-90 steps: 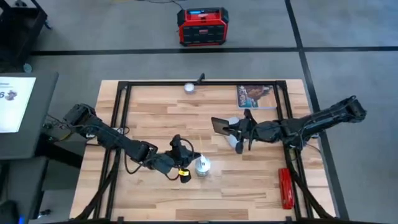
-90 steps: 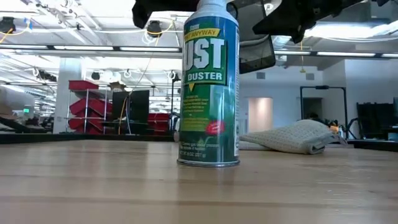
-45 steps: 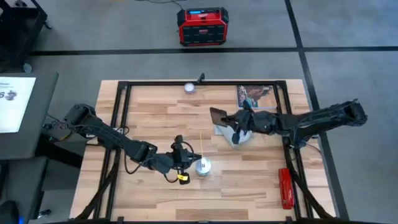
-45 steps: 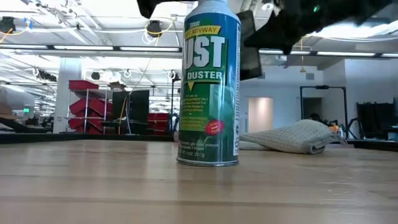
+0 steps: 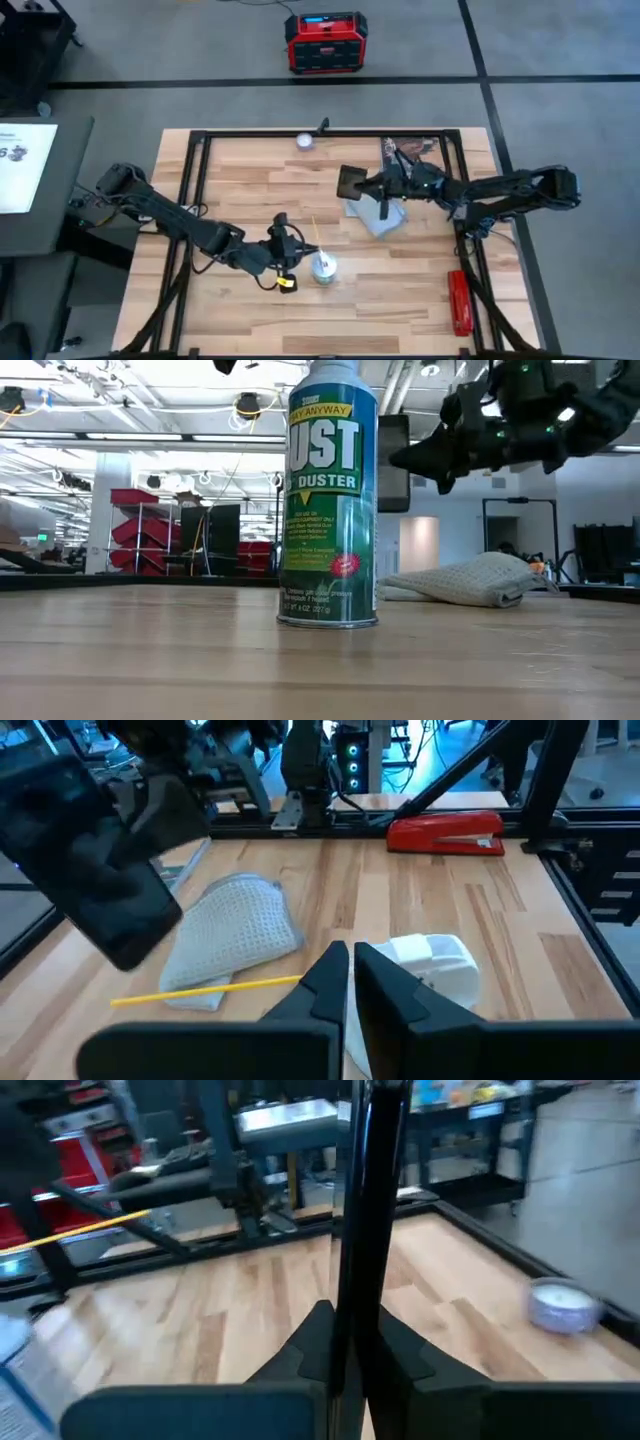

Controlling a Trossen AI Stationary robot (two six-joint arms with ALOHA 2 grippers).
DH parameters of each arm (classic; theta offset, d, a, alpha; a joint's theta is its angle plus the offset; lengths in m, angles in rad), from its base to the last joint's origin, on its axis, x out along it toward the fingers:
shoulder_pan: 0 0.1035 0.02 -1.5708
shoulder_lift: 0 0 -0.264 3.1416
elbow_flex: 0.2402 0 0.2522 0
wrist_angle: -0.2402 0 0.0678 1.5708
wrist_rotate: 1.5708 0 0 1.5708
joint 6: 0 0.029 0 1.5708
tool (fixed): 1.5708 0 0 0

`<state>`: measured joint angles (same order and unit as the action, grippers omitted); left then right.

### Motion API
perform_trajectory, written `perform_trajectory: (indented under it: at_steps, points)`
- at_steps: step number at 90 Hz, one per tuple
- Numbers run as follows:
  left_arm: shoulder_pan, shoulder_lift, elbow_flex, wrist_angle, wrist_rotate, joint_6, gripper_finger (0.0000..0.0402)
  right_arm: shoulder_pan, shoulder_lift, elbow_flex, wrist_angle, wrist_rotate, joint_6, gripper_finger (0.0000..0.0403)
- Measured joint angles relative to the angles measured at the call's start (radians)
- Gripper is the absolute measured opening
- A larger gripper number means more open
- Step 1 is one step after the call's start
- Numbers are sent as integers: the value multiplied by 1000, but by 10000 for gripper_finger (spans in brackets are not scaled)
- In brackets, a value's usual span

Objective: Apply microfiber cloth
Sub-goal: Spray the front of the cellphone with the cleaning bottle

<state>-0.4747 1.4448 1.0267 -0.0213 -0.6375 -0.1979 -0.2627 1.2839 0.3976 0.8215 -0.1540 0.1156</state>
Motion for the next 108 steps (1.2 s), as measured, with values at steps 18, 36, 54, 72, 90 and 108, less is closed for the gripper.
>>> perform_trajectory:
  at_steps: [18, 36, 54, 72, 90, 108]
  points:
    - [1, 0, 0, -36, -16, -43, 0, -25, 153, 118, 21, -125, -42, 15]
    - [14, 1, 80, -214, -23, -74, 0, -63, 286, 239, 57, -243, -45, 15]
    - [34, 0, 235, -432, 9, -61, 0, -81, 383, 338, 50, -311, -49, 15]
    - [64, 0, 338, -549, 122, -64, 0, -94, 454, 422, 18, -347, -62, 15]
    - [86, 1, 359, -599, 203, -72, 0, -110, 505, 491, -9, -433, -64, 15]
    - [111, 11, 360, -619, 279, -55, 0, -129, 505, 511, -46, -451, -64, 15]
